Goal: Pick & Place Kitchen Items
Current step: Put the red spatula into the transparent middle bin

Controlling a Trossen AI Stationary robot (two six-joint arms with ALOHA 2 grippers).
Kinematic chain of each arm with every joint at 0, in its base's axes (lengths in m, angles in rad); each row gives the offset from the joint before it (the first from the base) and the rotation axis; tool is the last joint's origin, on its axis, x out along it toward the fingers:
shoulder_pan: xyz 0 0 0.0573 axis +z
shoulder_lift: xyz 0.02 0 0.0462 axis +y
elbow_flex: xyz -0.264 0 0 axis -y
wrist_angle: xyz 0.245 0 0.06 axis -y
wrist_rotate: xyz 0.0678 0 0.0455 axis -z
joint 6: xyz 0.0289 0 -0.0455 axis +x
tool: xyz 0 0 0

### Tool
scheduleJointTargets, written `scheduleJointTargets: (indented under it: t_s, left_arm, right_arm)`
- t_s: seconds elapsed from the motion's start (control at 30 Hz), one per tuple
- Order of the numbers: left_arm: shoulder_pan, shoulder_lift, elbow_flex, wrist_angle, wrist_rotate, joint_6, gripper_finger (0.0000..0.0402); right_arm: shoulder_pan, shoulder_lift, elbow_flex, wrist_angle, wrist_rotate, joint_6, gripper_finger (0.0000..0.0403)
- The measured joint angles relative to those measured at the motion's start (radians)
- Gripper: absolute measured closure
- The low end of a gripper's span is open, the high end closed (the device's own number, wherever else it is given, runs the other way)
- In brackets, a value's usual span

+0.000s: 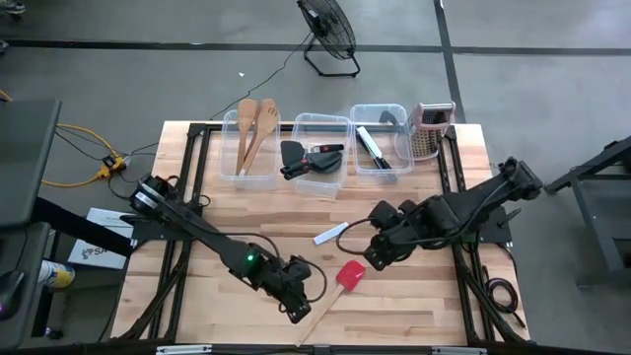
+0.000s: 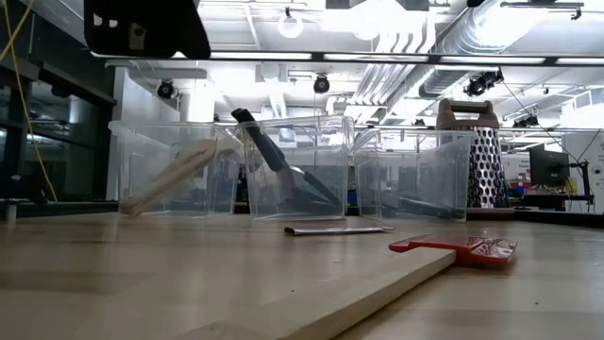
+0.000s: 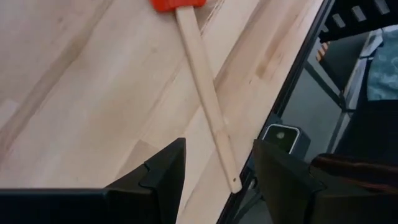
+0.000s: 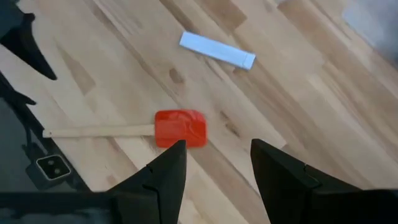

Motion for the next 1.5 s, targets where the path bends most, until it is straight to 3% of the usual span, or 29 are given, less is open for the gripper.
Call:
scheduleJointTargets:
  t_s: [0.2, 0.37, 0.53, 0.87, 1.0, 1.17, 1.3, 1.5]
  left_arm:
    - [-0.002, 0.069, 0.0, 0.089, 0.048, -0.038, 0.0217]
    - [0.0, 0.122, 0.001, 0.191, 0.031, -0.041, 0.0217]
    - [0.009, 0.152, 0.0, 0.179, -0.003, -0.098, 0.0217]
    - [0.015, 0.164, 0.0, 0.126, -0.02, -0.051, 0.0217]
    - [0.015, 0.145, 0.0, 0.078, -0.026, -0.04, 0.0217]
    - [0.014, 0.135, 0.0, 0.016, -0.028, -0.039, 0.0217]
    - [0.014, 0.135, 0.0, 0.012, -0.013, -0.019, 0.0217]
    - [0.014, 0.135, 0.0, 0.013, 0.005, -0.01, 0.0217]
  right_arm:
    - [0.008, 0.009, 0.0, -0.002, -0.009, 0.051, 0.0232]
    - [0.025, 0.009, 0.0, -0.002, -0.005, 0.064, 0.0232]
    - [0.036, 0.009, 0.0, -0.003, 0.002, 0.092, 0.0232]
    - [0.115, 0.014, -0.014, 0.044, 0.039, 0.074, 0.0234]
    - [0.17, 0.015, -0.081, 0.092, 0.032, 0.139, 0.0278]
    - [0.223, 0.015, -0.222, 0.318, 0.034, 0.207, 0.0385]
    - [0.244, 0.015, -0.366, 0.547, 0.033, 0.225, 0.0399]
    - [0.25, 0.016, -0.575, 0.986, 0.043, -0.032, 0.0401]
